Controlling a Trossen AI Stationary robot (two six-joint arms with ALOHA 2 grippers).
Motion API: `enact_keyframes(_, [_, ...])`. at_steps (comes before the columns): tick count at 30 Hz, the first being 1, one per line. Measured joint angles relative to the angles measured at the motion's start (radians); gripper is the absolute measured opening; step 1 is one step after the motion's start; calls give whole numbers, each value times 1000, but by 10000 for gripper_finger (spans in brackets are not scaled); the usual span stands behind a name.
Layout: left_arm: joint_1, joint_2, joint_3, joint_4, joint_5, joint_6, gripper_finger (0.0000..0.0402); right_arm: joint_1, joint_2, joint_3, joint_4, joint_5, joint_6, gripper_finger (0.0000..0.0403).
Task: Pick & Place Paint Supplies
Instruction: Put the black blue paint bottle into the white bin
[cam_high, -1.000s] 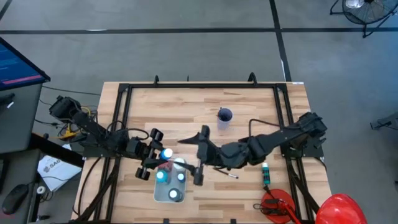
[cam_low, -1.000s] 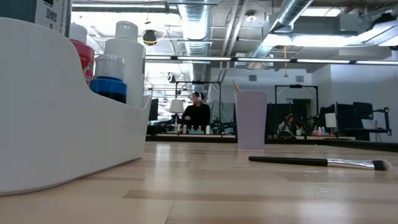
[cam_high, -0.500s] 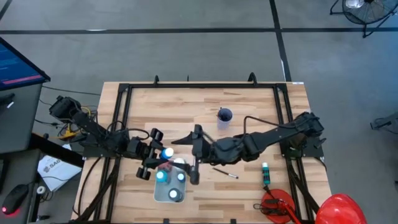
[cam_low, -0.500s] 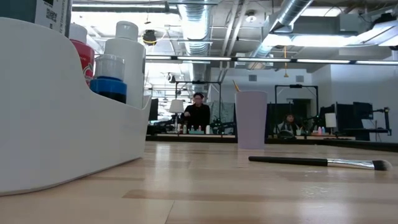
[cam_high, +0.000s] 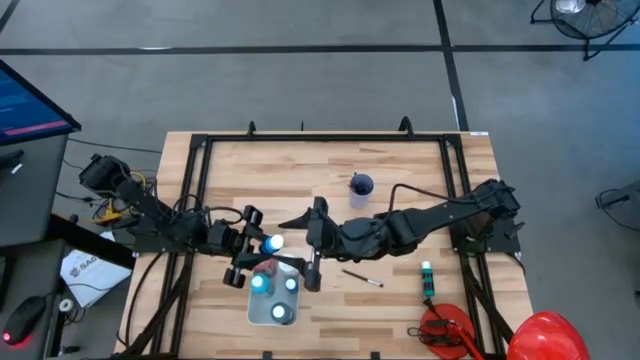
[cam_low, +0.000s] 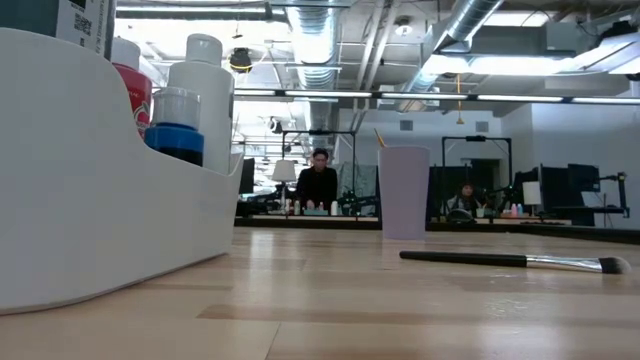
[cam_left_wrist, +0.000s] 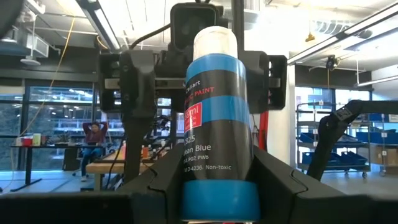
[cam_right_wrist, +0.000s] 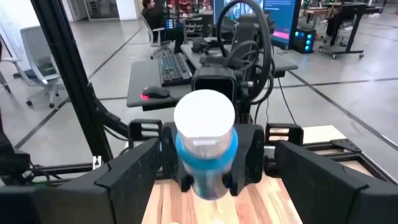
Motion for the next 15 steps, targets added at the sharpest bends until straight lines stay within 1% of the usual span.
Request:
enact_keyframes(5, [6, 0, 0, 0, -4, 0, 133, -2, 0, 11, -24, 1, 0, 311])
enact_keyframes(8, [6, 0, 0, 0, -4, 0, 133, -7, 5, 93, -158, 1, 19, 311])
enact_keyframes(11, [6, 0, 0, 0, -4, -1, 133, -16, 42, 184, -259, 0, 23, 311])
enact_keyframes(15, [6, 0, 0, 1, -3, -5, 133, -18, 101, 277, -313, -25, 4, 311])
